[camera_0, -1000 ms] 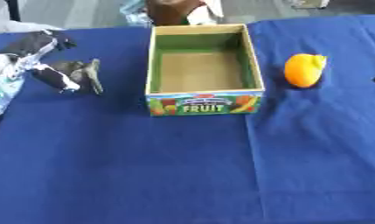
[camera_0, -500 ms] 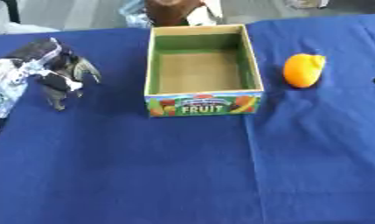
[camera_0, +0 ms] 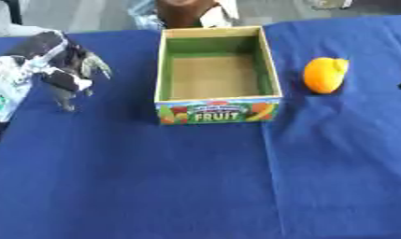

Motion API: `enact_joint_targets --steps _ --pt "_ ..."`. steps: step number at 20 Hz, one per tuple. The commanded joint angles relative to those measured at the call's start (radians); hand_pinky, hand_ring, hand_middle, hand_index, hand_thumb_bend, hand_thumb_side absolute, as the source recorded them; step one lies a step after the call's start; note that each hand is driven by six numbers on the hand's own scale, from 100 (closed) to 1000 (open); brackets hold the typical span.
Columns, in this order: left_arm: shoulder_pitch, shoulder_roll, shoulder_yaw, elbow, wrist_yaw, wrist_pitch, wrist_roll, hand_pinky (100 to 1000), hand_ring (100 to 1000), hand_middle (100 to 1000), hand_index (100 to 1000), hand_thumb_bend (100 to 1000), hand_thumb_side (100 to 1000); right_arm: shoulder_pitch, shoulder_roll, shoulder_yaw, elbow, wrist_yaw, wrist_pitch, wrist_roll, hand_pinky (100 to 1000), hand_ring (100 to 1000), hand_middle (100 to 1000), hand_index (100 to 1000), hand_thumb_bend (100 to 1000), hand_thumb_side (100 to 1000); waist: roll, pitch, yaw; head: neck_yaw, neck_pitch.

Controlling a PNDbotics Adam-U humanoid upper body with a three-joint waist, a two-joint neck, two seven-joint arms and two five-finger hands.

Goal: Pick up objects on the table and place them in the box.

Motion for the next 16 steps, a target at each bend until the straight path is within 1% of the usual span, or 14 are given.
enact_joint_targets --steps 1,5,8,11,13,16 --pt "-0.042 0.059 0.02 -0.088 0.03 0.006 0.003 540 237 194 530 341 274 -0.012 -0.024 -0.004 -0.022 -0.004 0.0 0.002 699 1000 654 874 100 360 0.0 -0.027 0.002 -0.002 -0.007" --pt "-0.092 0.045 -0.009 -0.168 0.074 -0.001 0.0 541 237 195 531 345 267 -0.009 -0.021 0.002 -0.021 -0.004 -0.001 0.007 699 1000 654 874 100 358 -0.001 -0.033 0.002 -0.001 -0.009" --pt "-0.135 0.016 -0.043 -0.193 0.087 -0.008 -0.016 543 242 199 536 349 266 -0.008 -0.016 0.011 -0.02 -0.003 -0.003 0.016 699 1000 654 873 100 349 -0.004 -0.036 -0.003 0.006 -0.008" --pt "-0.186 -0.029 -0.081 -0.193 0.084 -0.021 -0.036 544 246 201 537 355 265 -0.008 -0.01 0.024 -0.02 0.0 -0.009 0.029 699 1000 653 873 100 345 -0.006 -0.036 -0.009 0.014 -0.007" --pt "-0.214 -0.059 -0.108 -0.188 0.074 -0.034 -0.052 550 264 214 547 372 275 -0.01 -0.005 0.034 -0.022 0.002 -0.012 0.039 699 1000 652 872 100 339 -0.005 -0.036 -0.016 0.021 -0.007" --pt "-0.24 -0.099 -0.138 -0.168 0.054 -0.051 -0.076 555 277 224 556 371 276 -0.013 0.004 0.049 -0.023 0.006 -0.015 0.055 699 1000 652 871 100 337 -0.003 -0.036 -0.024 0.028 -0.008"
